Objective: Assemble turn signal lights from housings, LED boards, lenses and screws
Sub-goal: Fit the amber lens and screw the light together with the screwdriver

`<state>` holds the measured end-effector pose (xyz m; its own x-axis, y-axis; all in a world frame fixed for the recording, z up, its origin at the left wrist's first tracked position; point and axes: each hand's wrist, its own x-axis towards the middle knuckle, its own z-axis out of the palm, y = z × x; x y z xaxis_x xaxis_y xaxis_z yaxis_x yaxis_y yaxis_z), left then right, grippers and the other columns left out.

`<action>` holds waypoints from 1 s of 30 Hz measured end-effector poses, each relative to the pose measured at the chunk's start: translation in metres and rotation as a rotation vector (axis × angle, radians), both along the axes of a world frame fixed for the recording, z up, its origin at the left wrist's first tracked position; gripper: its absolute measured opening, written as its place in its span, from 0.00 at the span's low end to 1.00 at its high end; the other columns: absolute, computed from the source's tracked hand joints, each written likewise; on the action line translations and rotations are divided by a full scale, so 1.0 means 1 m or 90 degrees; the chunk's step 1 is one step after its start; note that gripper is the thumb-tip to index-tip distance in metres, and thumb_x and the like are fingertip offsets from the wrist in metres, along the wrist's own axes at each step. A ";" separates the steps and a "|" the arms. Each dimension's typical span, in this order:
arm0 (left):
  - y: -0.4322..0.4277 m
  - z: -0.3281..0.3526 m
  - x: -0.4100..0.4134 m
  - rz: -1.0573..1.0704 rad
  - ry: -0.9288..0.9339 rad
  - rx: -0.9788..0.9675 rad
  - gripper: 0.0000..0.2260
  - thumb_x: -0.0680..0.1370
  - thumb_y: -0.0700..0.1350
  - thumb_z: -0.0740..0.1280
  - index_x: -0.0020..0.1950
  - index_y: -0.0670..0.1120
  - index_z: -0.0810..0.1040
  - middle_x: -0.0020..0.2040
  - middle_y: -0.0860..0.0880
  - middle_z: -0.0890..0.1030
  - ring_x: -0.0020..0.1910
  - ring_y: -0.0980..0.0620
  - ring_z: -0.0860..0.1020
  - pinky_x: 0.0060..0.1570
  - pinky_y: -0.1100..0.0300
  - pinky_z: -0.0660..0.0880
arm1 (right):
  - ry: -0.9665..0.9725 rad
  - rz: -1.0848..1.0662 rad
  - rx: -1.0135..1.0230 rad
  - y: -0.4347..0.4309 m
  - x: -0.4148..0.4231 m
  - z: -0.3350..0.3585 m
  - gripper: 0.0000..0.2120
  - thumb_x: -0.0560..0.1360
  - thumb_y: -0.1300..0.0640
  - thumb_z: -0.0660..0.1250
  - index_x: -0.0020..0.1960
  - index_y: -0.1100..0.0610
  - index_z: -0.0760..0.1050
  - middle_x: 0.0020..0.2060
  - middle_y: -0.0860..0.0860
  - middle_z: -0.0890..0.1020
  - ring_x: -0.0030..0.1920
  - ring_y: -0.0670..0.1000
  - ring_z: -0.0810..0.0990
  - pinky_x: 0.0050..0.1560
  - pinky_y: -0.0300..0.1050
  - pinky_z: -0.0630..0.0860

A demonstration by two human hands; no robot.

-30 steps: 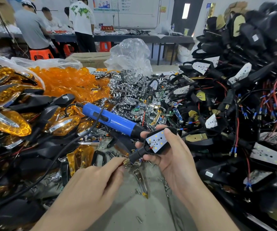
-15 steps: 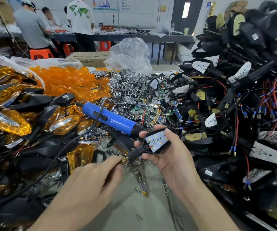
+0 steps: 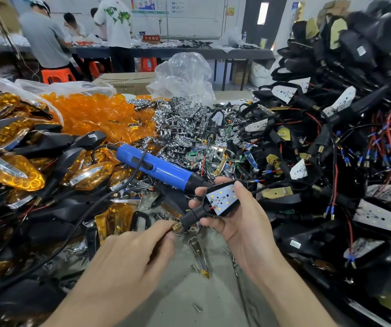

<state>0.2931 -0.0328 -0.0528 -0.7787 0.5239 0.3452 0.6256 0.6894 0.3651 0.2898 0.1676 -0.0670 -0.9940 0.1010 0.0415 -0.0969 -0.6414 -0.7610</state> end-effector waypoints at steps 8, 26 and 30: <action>0.003 0.005 0.004 -0.005 0.000 -0.016 0.13 0.79 0.54 0.55 0.55 0.58 0.78 0.23 0.61 0.62 0.23 0.59 0.66 0.21 0.72 0.55 | -0.023 -0.018 0.015 -0.002 -0.002 -0.002 0.19 0.76 0.44 0.61 0.55 0.59 0.77 0.47 0.65 0.86 0.43 0.64 0.87 0.30 0.44 0.81; -0.001 0.000 0.001 -0.027 -0.047 -0.002 0.16 0.79 0.61 0.50 0.44 0.58 0.74 0.28 0.59 0.72 0.26 0.55 0.72 0.24 0.67 0.58 | -0.018 -0.068 0.067 -0.005 0.002 0.001 0.21 0.75 0.43 0.60 0.56 0.60 0.75 0.44 0.63 0.86 0.40 0.62 0.87 0.28 0.43 0.79; -0.003 -0.001 0.001 -0.025 -0.051 0.011 0.18 0.79 0.63 0.48 0.48 0.60 0.76 0.32 0.59 0.76 0.29 0.55 0.75 0.26 0.65 0.61 | -0.019 -0.087 0.069 -0.004 0.002 0.002 0.20 0.77 0.44 0.59 0.56 0.60 0.75 0.44 0.63 0.86 0.41 0.62 0.87 0.28 0.43 0.79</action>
<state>0.2940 -0.0361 -0.0535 -0.7831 0.5495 0.2911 0.6204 0.6582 0.4265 0.2917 0.1636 -0.0652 -0.9722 0.2323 0.0296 -0.1536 -0.5372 -0.8294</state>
